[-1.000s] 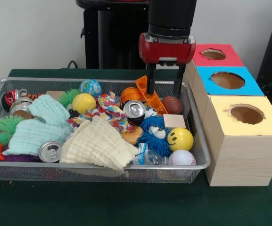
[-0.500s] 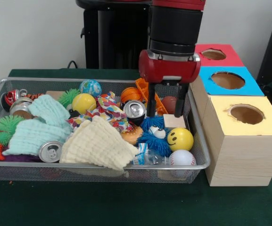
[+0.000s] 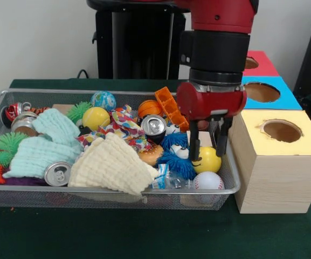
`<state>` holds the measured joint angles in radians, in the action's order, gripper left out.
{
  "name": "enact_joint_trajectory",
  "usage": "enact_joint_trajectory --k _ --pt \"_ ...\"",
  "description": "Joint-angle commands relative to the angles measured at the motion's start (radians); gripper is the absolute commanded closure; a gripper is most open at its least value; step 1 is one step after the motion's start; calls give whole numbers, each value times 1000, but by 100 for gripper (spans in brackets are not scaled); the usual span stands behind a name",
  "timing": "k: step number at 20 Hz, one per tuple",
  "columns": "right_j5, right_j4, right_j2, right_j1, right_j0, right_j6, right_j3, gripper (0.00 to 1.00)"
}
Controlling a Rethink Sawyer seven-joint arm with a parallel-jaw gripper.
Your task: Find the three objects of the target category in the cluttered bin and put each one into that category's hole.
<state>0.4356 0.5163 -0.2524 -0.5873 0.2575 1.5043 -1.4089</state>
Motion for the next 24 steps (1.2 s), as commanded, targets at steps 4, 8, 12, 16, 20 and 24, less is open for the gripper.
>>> enact_joint_trajectory --k 4,8,12,16,20,24 --pt "157 170 -228 114 92 -492 59 0" --pt "188 172 -279 108 139 -550 37 0" --pt "215 180 -318 94 183 -618 24 0" --pt "265 163 -360 80 226 -686 24 0" --pt "277 152 -383 58 264 -695 7 0" --pt "305 139 -395 55 277 -689 3 0"
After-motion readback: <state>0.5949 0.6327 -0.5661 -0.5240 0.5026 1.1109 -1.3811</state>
